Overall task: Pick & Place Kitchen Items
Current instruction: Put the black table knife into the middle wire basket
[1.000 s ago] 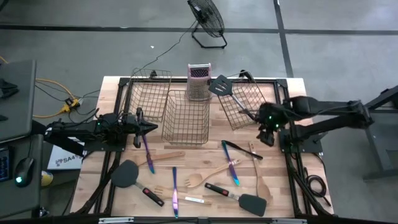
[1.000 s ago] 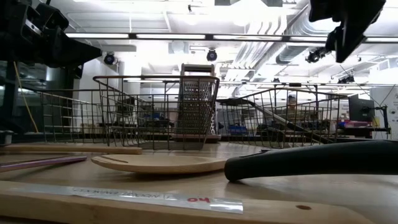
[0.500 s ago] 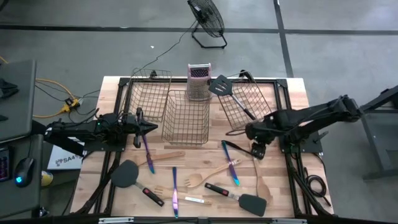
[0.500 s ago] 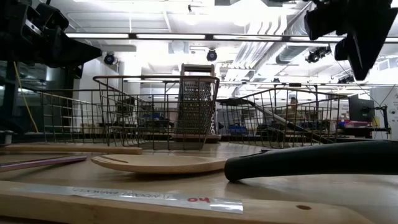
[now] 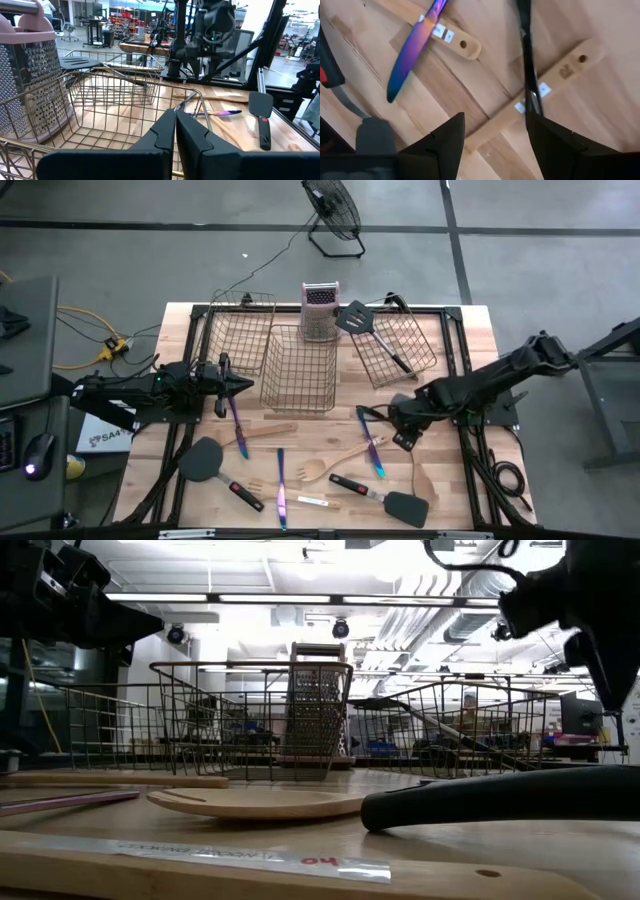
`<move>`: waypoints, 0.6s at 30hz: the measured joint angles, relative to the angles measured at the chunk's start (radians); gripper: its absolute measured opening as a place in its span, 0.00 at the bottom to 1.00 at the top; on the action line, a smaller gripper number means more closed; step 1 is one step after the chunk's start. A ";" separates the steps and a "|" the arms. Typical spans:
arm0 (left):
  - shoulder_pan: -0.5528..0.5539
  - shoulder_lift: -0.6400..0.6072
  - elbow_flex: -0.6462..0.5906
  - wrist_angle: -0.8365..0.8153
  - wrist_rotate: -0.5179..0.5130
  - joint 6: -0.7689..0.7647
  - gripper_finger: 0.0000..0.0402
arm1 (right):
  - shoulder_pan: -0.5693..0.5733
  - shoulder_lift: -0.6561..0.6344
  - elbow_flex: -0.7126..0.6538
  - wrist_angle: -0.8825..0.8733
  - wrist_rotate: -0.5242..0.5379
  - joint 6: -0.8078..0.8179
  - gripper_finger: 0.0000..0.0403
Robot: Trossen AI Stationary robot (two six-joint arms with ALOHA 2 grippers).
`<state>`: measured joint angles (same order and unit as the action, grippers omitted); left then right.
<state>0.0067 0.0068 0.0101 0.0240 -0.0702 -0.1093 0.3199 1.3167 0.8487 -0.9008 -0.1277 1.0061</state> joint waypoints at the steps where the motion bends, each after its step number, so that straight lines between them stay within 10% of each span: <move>1: 0.000 0.000 0.000 0.000 0.000 0.000 0.04 | 0.000 0.000 -0.016 0.021 -0.003 -0.004 0.51; 18: 0.000 0.000 0.000 0.000 0.000 0.000 0.04 | -0.027 0.132 -0.042 0.114 0.161 -0.409 0.51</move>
<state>0.0063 0.0067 0.0101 0.0240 -0.0701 -0.1093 0.2928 1.4489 0.8066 -0.7873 0.0329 0.5966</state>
